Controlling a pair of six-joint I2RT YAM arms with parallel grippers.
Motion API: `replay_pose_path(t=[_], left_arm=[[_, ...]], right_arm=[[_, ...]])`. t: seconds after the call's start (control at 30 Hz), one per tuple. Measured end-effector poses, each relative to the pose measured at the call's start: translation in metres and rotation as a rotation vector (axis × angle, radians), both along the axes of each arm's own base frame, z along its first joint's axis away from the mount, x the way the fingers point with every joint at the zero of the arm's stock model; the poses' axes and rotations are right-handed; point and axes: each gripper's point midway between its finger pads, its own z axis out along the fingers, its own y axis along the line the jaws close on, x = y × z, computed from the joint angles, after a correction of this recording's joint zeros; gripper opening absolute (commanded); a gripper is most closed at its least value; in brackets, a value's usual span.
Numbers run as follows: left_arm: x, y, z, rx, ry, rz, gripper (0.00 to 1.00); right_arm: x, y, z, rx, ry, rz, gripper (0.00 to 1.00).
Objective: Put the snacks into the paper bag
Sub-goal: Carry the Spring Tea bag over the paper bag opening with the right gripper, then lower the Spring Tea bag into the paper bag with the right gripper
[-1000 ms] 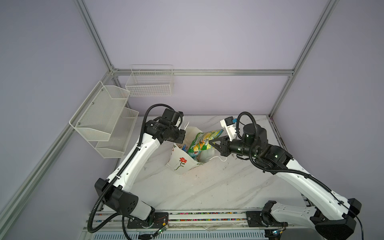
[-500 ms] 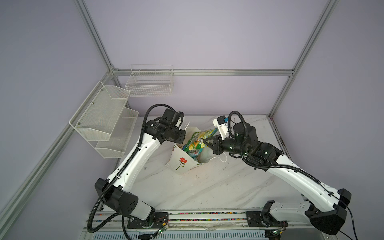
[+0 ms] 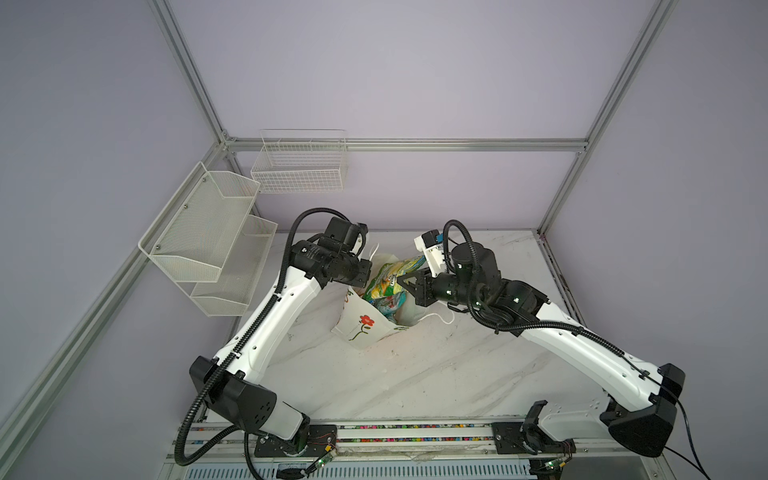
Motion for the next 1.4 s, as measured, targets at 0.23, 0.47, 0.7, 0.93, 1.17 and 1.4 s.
replay_pose_path(t=[0.23,0.47,0.7,0.93,1.17,1.4], left_arm=[[-0.001,0.000,0.001,-0.001,-0.002,0.000,0.00],[-0.008,0.004,0.016,-0.020,-0.041,0.000,0.00],[-0.009,0.004,0.018,-0.022,-0.044,-0.001,0.00],[-0.009,0.004,0.017,-0.022,-0.044,-0.002,0.00],[-0.011,0.004,0.010,-0.014,-0.026,-0.002,0.00],[-0.011,0.004,0.007,-0.014,-0.019,-0.003,0.00]], right_arm=[[0.000,0.011,-0.005,-0.016,0.003,0.006,0.00],[0.005,0.025,-0.014,-0.041,0.010,0.008,0.00],[0.006,0.032,-0.026,-0.066,0.020,0.008,0.00],[0.005,0.039,-0.023,-0.062,0.013,0.016,0.00],[0.003,0.044,-0.028,-0.073,0.016,0.020,0.00],[0.003,0.045,-0.030,-0.080,0.016,0.017,0.00]])
